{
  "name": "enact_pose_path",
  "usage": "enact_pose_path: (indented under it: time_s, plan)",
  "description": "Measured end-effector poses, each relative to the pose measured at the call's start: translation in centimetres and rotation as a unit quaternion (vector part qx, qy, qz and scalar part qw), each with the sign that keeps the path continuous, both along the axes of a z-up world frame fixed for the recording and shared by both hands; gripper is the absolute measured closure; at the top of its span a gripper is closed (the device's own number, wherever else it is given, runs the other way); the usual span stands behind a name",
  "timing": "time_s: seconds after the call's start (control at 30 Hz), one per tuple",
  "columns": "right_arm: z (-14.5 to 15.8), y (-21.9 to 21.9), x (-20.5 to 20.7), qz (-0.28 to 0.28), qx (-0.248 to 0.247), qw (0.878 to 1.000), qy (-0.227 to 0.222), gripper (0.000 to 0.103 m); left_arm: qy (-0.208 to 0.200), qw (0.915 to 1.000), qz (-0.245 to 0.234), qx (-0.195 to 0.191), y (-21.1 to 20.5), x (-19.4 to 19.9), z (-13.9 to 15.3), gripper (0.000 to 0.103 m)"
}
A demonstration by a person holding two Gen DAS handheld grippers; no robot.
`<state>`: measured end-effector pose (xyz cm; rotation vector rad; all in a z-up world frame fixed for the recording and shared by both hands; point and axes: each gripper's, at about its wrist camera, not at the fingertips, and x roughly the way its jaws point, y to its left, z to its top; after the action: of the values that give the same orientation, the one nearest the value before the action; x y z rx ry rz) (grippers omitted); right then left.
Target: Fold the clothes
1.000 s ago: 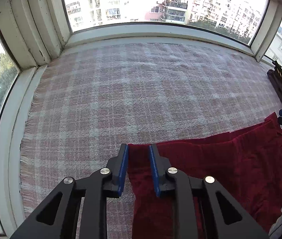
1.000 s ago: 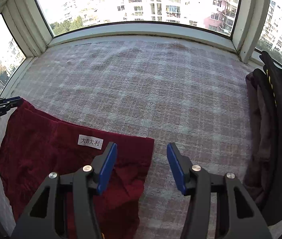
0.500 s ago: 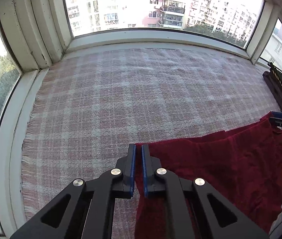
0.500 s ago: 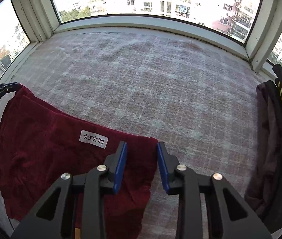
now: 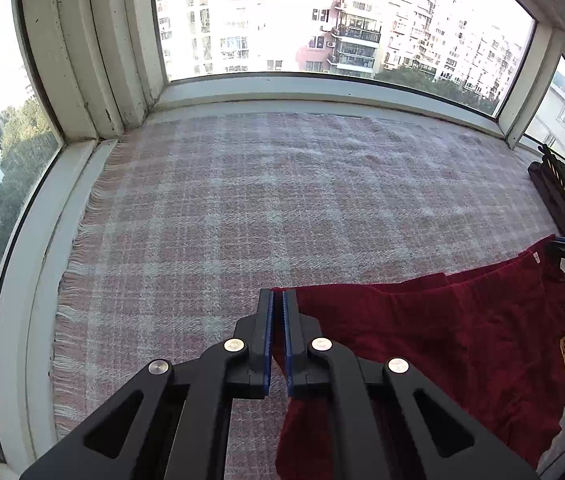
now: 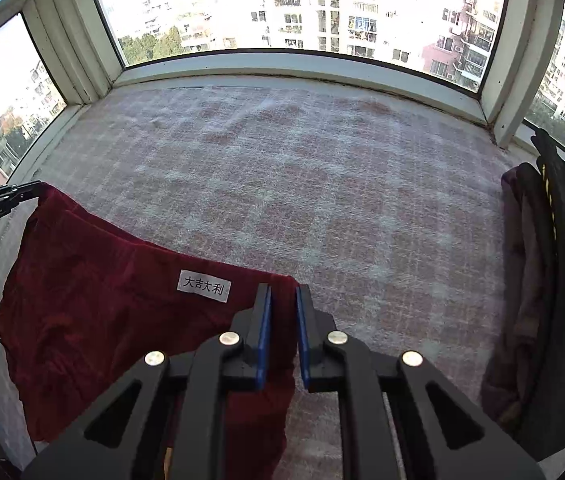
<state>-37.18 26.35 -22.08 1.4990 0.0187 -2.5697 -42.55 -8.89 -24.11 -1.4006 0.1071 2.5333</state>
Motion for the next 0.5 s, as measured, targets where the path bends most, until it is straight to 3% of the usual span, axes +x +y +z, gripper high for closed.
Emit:
enact_pose_path:
  time_s: [0.17, 0.3, 0.37, 0.43, 0.5]
  plan:
    - [1.6, 0.8, -0.7, -0.022, 0.022, 0.999, 0.020, 0.091, 0.005, 0.9999, 0.005, -0.010, -0.5, -0.9, 0.1, 0.099]
    - [0.4, 0.8, -1.7, -0.034, 0.064, 0.997, 0.006, 0.091, 0.002, 0.9972, 0.013, -0.073, -0.1, -3.0, -1.4, 0.103]
    - [-0.1, 1.0, -1.3, -0.033, 0.070, 0.997, -0.003, 0.091, -0.004, 0.9980, 0.017, -0.061, -0.7, -2.9, -1.2, 0.101]
    - [-0.4, 1.0, -0.9, -0.032, 0.079, 0.996, -0.008, 0.085, -0.010, 0.9985, 0.021, -0.049, -1.3, -2.8, -1.1, 0.099]
    - [0.6, 0.9, 0.0, -0.027, 0.095, 0.995, 0.011, 0.069, -0.012, 0.9988, 0.023, -0.041, -2.0, -2.2, -0.6, 0.099]
